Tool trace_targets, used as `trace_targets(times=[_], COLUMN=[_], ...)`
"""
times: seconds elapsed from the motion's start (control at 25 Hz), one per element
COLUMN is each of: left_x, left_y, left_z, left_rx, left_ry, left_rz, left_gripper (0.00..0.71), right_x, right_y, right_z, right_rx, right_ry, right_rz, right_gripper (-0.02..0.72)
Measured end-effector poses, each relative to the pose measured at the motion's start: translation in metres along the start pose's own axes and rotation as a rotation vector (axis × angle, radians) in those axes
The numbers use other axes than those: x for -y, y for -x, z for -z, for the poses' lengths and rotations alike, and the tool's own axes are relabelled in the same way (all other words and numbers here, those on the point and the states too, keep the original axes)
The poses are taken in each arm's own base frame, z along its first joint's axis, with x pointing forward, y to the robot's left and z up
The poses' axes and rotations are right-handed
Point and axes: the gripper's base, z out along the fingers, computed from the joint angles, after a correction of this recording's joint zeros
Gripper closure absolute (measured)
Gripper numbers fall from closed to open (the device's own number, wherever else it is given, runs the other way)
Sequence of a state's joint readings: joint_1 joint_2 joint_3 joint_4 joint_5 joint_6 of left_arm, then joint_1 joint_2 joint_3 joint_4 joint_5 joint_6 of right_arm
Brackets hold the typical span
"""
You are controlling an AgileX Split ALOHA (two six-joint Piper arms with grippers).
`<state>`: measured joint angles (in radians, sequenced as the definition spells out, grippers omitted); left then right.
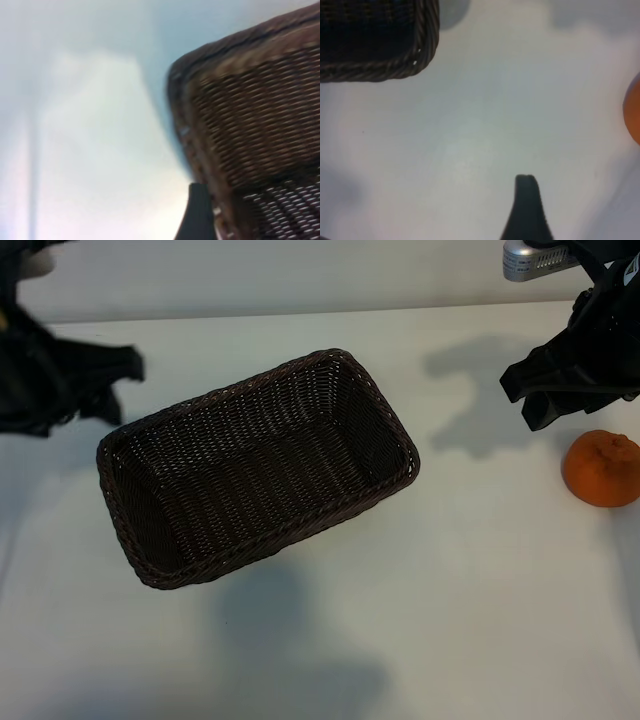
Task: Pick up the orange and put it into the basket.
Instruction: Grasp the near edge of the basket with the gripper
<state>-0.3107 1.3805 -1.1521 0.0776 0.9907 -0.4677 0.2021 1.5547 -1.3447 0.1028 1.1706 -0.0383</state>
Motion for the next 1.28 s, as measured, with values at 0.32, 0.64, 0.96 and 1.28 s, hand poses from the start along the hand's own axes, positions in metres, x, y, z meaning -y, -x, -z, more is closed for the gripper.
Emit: trace_targets(times=[0.32, 0.64, 0.96, 1.28], left_x=[-0.012, -0.009, -0.005, 0.003], left_y=[-0.032, -0.031, -0.030, -0.025], left_z=[-0.040, -0.065, -0.090, -0.122], left_rx=[-0.057, -0.051, -0.109, -0.117], left_ry=[0.038, 0.032, 0.060, 0.033], left_rz=[0.090, 0.147, 0.153, 0.175], left_gripper=[0.118, 0.118, 0.118, 0.118], right_x=[0.000, 0.000, 0.000, 0.000], right_y=[0.000, 0.000, 0.000, 0.000], right_z=[0.000, 0.000, 0.000, 0.000], right_rx=[0.000, 0.000, 0.002, 0.003], right_ry=[0.000, 0.000, 0.000, 0.000], right_rz=[0.000, 0.001, 0.001, 0.002], right_gripper=[0.195, 0.195, 0.195, 0.195])
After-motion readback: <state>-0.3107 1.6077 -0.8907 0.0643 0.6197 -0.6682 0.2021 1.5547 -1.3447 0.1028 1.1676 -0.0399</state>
